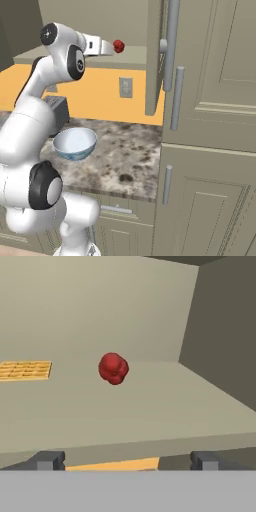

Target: Pick the bell pepper from the cabinet and place it in the bowl. Then pick the bowl and place it in the sink. Then turn on the sink facuet.

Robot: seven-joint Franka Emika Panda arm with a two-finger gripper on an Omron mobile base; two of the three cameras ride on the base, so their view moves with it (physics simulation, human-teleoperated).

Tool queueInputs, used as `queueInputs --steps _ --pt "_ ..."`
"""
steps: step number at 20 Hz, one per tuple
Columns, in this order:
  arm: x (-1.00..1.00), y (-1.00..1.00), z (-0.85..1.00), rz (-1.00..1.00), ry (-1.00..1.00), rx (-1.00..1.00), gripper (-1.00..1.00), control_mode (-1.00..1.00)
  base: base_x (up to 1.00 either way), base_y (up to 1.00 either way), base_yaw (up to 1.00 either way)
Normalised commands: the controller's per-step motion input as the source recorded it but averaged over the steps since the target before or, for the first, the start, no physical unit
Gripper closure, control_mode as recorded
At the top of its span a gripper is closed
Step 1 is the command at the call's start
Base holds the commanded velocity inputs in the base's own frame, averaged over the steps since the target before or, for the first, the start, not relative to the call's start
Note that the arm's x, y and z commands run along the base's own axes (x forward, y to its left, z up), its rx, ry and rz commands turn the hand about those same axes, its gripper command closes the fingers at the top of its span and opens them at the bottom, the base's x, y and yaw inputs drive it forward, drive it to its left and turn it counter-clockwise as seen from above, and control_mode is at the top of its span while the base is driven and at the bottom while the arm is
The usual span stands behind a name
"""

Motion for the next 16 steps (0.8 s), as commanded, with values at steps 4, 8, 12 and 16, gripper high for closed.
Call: queueInputs --steps 4,8,12,16 --pt "0.64 -0.04 0.0 0.0 0.01 0.02 -1.0 -1.0 0.0 0.0 0.0" --pt "0.58 -0.03 0.0 0.01 0.01 0.01 -1.0 -1.0 0.0 0.0 0.0" --pt "0.55 -0.02 0.0 0.01 0.01 0.01 -1.0 -1.0 0.0 0.0 0.0" --pt "0.5 -0.05 0.0 0.02 0.02 0.0 -1.0 -1.0 0.0 0.0 0.0"
